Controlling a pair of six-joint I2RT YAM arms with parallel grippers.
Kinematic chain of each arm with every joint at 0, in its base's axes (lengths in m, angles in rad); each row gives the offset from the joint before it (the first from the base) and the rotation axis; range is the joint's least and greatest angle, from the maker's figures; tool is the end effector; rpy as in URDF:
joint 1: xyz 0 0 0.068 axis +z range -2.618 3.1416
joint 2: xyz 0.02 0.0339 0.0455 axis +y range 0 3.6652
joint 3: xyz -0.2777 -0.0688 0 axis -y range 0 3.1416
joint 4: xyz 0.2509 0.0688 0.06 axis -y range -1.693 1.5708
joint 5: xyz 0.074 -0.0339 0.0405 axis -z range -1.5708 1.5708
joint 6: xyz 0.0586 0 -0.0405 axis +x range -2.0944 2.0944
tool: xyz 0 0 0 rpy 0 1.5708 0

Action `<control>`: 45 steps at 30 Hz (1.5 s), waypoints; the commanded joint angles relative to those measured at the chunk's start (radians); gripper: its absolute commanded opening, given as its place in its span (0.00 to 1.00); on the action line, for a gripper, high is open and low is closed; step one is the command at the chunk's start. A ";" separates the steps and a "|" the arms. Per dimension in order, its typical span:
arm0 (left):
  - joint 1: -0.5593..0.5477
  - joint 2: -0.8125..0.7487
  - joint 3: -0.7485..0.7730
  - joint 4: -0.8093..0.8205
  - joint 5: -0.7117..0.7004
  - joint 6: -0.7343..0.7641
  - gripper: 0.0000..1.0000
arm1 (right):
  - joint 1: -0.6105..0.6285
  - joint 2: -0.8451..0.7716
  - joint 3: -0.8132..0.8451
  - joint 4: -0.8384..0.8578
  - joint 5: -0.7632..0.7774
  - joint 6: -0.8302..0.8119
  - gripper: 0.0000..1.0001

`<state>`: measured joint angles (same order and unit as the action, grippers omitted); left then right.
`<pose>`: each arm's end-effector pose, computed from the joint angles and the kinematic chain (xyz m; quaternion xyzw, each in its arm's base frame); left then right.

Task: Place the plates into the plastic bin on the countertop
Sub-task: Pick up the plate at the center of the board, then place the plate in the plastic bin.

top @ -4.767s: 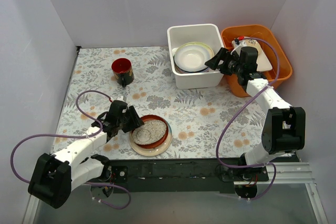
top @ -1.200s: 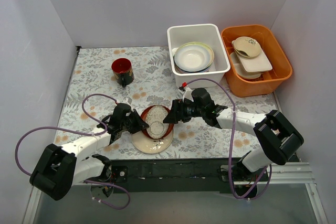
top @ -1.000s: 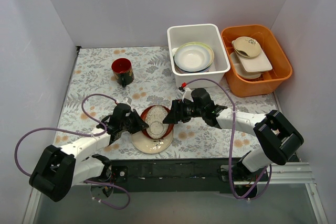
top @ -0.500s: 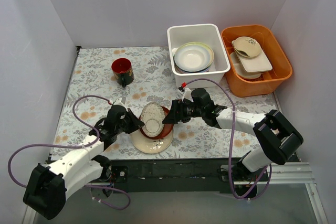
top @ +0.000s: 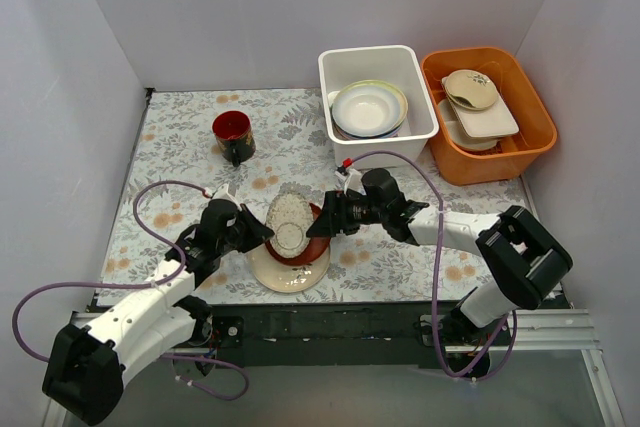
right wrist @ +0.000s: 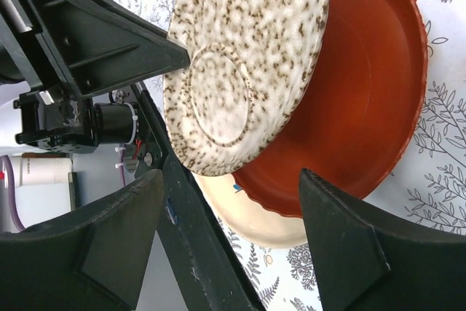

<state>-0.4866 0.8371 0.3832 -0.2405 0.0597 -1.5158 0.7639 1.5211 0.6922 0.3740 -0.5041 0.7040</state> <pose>0.1642 -0.0908 0.1789 -0.4345 0.7941 -0.3717 0.2060 0.2206 0.2505 0.1914 -0.1566 0.8172 0.5005 0.2390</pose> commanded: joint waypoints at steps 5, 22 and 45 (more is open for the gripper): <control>-0.001 -0.047 0.046 0.072 0.040 -0.009 0.00 | 0.011 0.022 0.017 0.072 -0.027 0.018 0.82; -0.001 -0.003 0.017 0.227 0.255 0.031 0.00 | 0.017 0.045 -0.020 0.180 -0.051 0.092 0.70; -0.001 -0.012 -0.001 0.230 0.258 0.046 0.26 | 0.017 0.060 -0.033 0.240 -0.082 0.124 0.01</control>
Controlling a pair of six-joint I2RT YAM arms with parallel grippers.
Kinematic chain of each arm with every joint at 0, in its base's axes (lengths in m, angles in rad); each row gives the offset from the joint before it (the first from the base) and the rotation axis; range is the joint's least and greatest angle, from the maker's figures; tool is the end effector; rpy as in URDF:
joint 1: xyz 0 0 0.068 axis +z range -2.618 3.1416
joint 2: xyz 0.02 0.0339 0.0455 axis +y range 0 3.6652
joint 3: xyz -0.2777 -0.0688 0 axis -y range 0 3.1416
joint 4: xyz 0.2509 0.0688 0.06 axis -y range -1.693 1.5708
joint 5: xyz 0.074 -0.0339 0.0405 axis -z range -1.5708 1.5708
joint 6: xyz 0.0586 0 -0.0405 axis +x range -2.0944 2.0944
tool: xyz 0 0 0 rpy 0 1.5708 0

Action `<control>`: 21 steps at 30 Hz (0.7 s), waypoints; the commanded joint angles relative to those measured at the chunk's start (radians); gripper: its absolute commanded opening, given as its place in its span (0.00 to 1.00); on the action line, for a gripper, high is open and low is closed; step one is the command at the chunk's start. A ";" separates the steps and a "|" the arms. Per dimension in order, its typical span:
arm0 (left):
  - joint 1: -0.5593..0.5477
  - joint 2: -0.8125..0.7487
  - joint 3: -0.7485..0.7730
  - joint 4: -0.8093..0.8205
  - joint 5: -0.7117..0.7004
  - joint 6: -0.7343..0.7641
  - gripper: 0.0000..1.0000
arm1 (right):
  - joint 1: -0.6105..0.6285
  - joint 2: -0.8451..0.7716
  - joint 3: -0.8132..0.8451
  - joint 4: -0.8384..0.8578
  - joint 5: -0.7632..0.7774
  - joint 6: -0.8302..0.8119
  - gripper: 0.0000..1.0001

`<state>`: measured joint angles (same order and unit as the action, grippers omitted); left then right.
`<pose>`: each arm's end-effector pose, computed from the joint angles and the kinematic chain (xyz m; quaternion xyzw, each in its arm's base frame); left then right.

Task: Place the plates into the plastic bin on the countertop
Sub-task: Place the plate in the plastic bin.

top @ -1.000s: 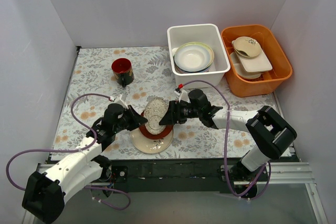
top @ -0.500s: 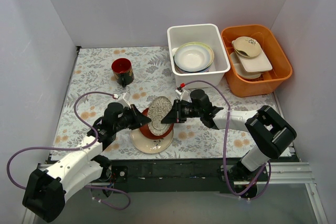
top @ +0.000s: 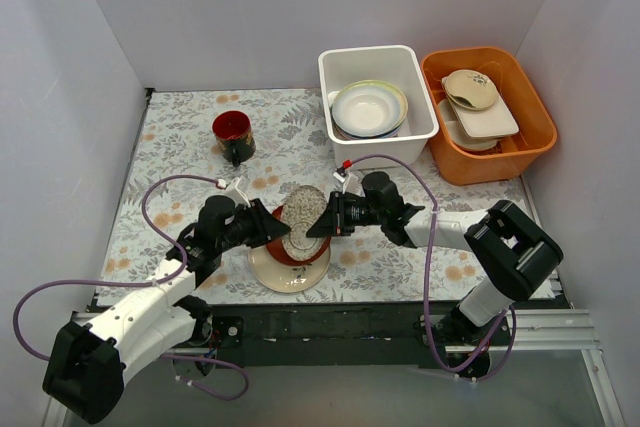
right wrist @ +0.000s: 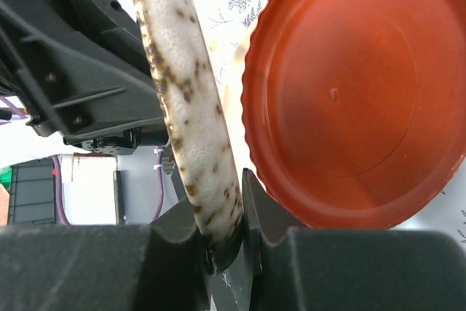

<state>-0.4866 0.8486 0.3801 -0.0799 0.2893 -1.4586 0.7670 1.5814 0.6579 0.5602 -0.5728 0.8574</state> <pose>0.1676 -0.1076 0.1943 -0.3408 0.7961 -0.4708 0.1687 0.2208 0.2570 0.1834 -0.1245 0.7961 0.5553 0.2058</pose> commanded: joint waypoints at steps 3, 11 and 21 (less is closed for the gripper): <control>-0.001 -0.032 0.002 0.069 0.027 -0.005 0.49 | 0.014 0.000 0.002 0.053 -0.015 -0.029 0.01; -0.001 -0.043 -0.001 0.068 0.022 0.003 0.98 | 0.012 0.000 0.008 0.044 -0.013 -0.035 0.01; -0.001 -0.037 0.003 0.062 0.013 0.009 0.98 | 0.014 -0.004 0.035 0.007 -0.013 -0.054 0.01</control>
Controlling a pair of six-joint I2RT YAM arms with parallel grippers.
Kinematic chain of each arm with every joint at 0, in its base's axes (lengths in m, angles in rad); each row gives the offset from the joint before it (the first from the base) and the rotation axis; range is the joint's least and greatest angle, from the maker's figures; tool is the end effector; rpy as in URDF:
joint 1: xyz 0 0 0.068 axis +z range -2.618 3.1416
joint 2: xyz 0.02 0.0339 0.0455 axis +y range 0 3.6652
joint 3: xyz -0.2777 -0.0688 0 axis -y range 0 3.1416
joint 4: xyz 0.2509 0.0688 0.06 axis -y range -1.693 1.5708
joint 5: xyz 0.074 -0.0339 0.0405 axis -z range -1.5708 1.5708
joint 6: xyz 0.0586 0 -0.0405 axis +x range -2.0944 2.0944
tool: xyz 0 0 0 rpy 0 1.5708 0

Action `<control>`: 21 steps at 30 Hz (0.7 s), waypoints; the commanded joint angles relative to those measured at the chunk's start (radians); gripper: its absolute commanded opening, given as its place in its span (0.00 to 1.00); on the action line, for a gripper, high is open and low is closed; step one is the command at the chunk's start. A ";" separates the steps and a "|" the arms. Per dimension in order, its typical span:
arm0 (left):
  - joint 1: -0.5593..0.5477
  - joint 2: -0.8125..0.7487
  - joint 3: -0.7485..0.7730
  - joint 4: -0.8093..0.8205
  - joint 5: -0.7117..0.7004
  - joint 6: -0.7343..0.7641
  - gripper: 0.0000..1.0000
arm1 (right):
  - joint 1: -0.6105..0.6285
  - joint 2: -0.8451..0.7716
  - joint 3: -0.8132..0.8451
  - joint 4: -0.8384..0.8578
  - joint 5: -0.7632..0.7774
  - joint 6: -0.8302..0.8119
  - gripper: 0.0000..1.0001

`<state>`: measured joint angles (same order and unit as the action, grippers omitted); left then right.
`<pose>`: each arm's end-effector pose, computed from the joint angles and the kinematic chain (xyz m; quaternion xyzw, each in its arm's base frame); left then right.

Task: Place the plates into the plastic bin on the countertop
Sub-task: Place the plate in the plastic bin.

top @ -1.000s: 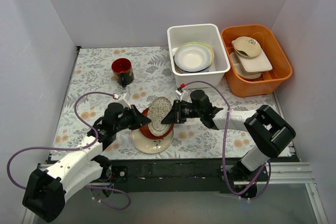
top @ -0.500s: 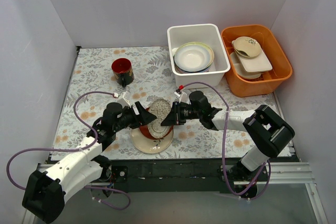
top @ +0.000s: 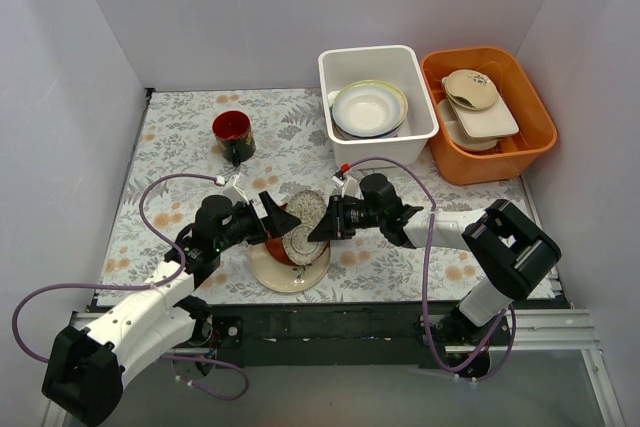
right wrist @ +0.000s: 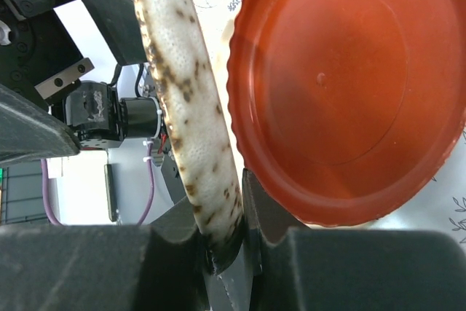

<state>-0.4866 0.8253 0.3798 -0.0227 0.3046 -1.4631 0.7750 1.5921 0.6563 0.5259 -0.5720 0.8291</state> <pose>0.1684 -0.1090 0.2049 -0.3248 0.7809 -0.5010 0.1836 0.2179 0.2578 0.1756 -0.1330 0.8061 0.5422 0.1962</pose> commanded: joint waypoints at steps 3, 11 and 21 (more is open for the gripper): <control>-0.001 -0.012 0.005 0.004 -0.004 0.014 0.98 | 0.006 -0.020 0.052 0.025 -0.008 -0.036 0.01; -0.001 -0.009 0.008 0.003 -0.005 0.015 0.98 | -0.005 -0.040 0.097 -0.047 0.008 -0.077 0.01; -0.001 -0.008 0.010 0.001 0.001 0.018 0.98 | -0.063 -0.060 0.155 -0.131 0.004 -0.126 0.01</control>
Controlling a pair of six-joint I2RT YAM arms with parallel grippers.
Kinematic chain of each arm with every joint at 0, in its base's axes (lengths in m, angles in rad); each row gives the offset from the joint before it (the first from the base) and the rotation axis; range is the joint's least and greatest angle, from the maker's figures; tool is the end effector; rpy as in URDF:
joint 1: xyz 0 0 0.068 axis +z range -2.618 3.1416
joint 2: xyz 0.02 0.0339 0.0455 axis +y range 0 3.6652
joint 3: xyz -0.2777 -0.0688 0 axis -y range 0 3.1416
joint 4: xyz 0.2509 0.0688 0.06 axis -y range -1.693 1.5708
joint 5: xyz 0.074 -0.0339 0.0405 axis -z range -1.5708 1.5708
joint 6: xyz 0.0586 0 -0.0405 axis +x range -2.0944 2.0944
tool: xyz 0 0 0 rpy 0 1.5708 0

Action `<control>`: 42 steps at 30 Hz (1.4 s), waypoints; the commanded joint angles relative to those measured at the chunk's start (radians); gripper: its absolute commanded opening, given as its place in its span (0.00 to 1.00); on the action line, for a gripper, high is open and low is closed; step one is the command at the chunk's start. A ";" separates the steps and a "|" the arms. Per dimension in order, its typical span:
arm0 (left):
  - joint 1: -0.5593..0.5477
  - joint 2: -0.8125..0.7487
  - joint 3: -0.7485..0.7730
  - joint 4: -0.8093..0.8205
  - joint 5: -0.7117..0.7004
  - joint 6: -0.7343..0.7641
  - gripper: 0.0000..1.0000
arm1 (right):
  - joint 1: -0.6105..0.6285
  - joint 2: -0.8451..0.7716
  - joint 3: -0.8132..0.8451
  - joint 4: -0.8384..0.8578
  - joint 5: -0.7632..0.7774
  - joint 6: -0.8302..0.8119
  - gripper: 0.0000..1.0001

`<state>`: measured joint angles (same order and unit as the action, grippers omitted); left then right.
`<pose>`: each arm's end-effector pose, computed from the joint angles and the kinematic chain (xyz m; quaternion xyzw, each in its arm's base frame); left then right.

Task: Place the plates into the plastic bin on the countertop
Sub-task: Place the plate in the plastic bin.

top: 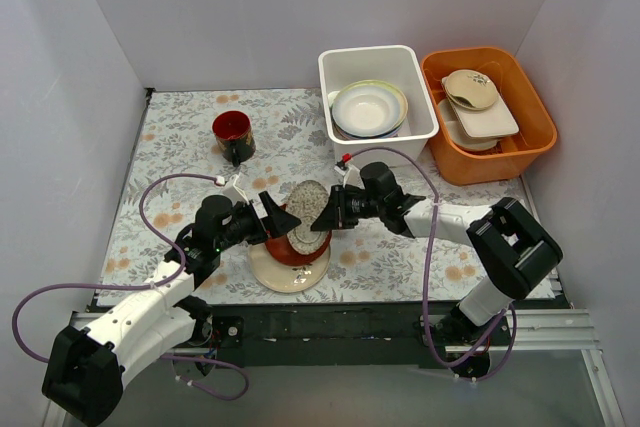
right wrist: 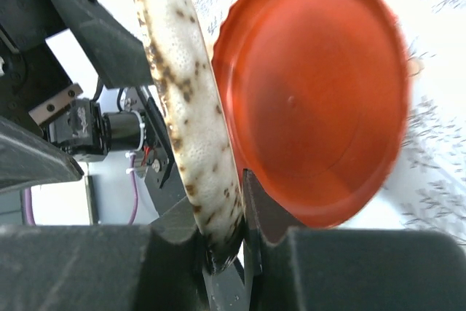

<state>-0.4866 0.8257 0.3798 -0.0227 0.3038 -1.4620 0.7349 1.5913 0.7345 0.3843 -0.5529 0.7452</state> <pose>0.1685 -0.1090 0.2049 -0.3246 0.7811 -0.5006 0.1841 0.2358 0.2546 0.1844 -0.1382 0.8213 0.5105 0.2138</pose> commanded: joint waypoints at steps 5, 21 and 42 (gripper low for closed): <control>-0.001 0.003 0.010 0.006 0.012 0.015 0.98 | -0.060 -0.070 0.128 -0.039 -0.012 -0.070 0.01; -0.003 0.000 0.008 0.017 0.034 0.012 0.98 | -0.186 -0.077 0.229 -0.114 -0.038 -0.113 0.01; -0.001 0.018 -0.001 0.017 0.046 0.012 0.98 | -0.367 -0.044 0.385 -0.134 -0.079 -0.101 0.01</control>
<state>-0.4866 0.8429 0.3798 -0.0212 0.3347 -1.4620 0.3996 1.5604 1.0378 0.1947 -0.5934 0.6479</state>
